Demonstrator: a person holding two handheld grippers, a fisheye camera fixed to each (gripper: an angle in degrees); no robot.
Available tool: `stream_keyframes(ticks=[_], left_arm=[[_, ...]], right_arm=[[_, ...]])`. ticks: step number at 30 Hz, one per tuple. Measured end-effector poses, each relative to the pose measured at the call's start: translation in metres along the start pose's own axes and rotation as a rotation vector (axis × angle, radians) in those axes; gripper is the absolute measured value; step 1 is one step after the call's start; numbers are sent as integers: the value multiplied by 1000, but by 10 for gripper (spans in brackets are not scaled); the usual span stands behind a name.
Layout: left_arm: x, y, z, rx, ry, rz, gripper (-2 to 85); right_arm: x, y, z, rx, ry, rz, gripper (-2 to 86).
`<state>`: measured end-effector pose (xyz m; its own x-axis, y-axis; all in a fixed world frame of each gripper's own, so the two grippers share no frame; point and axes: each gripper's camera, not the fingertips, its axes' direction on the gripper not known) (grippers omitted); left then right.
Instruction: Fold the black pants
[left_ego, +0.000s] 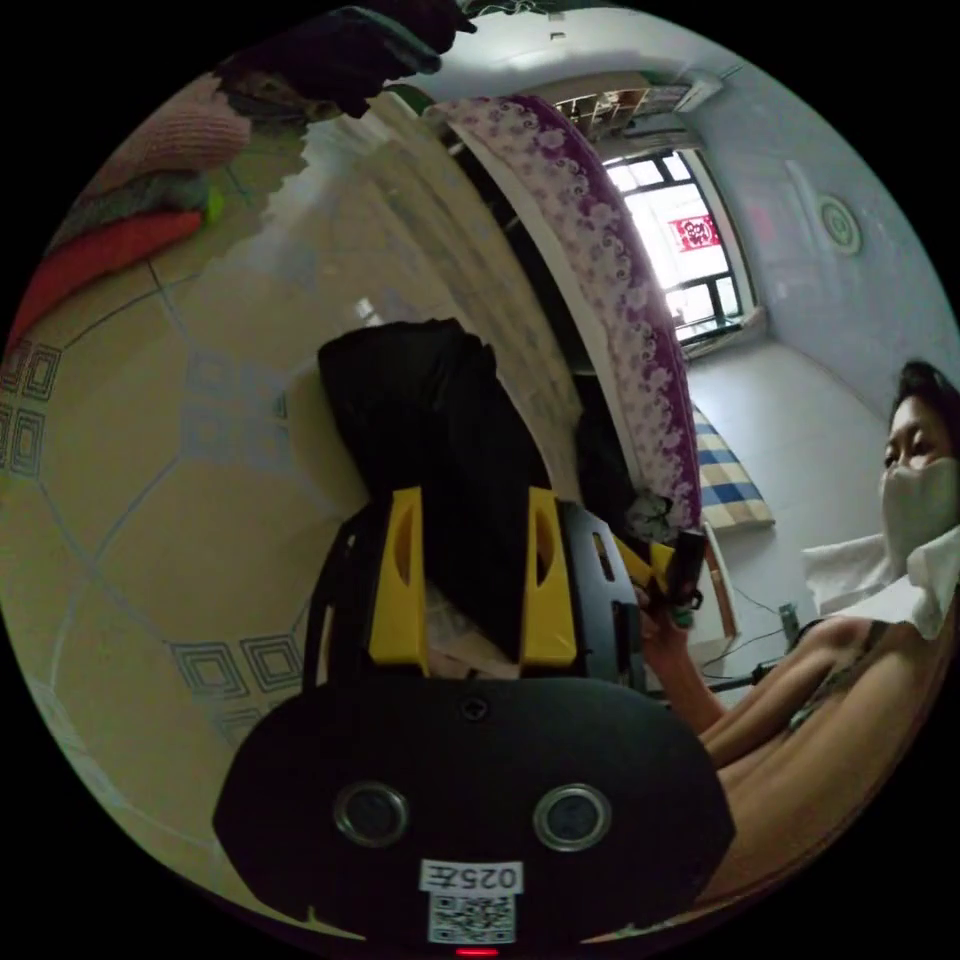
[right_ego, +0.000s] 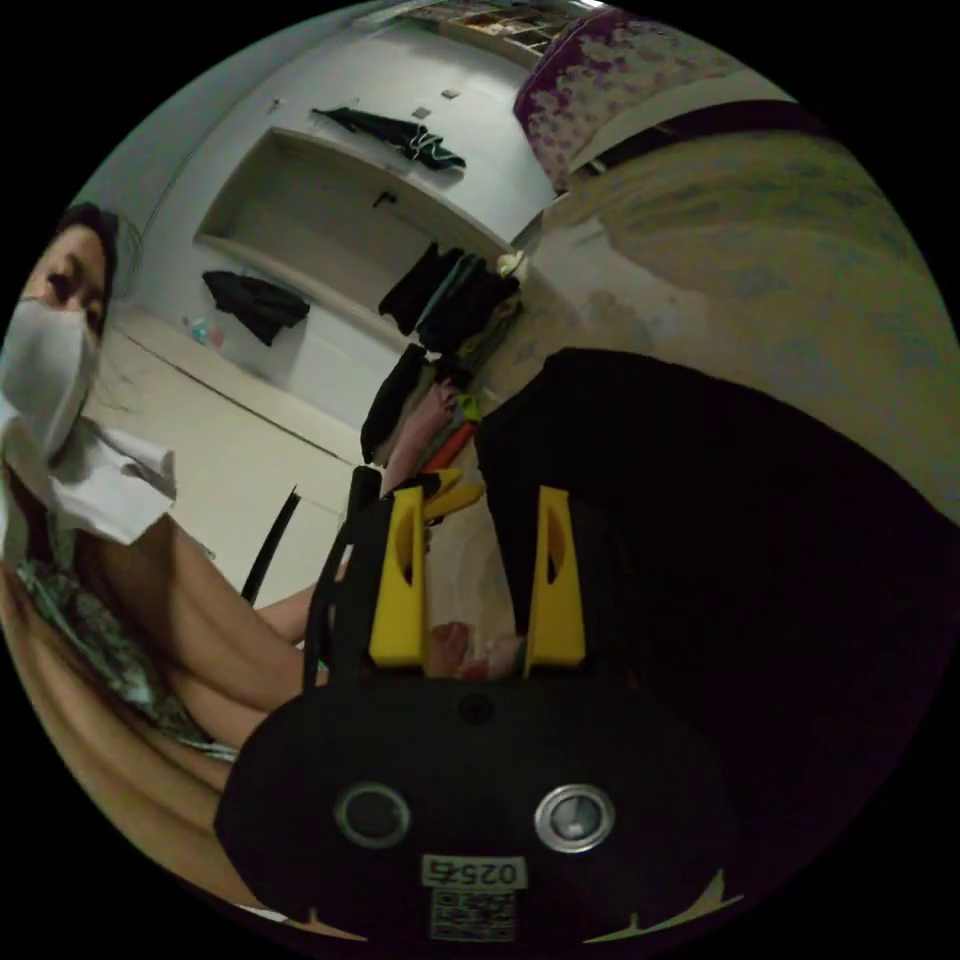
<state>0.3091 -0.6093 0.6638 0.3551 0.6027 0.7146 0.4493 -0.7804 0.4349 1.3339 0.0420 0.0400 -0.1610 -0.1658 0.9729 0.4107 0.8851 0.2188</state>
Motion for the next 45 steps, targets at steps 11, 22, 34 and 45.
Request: stream_keyframes(ticks=[11, 22, 34, 45], left_arm=[[-12, 8, -19, -33, -72, -131, 60], [167, 91, 70, -332, 182, 700, 106], [283, 259, 268, -513, -335, 1357, 94], [311, 178, 295, -893, 419, 757, 9]], right_arm=[[51, 19, -121, 141, 592, 311, 154], [171, -6, -162, 230, 299, 566, 165], [222, -87, -160, 63, 255, 560, 59], [196, -32, -277, 362, -128, 751, 30]])
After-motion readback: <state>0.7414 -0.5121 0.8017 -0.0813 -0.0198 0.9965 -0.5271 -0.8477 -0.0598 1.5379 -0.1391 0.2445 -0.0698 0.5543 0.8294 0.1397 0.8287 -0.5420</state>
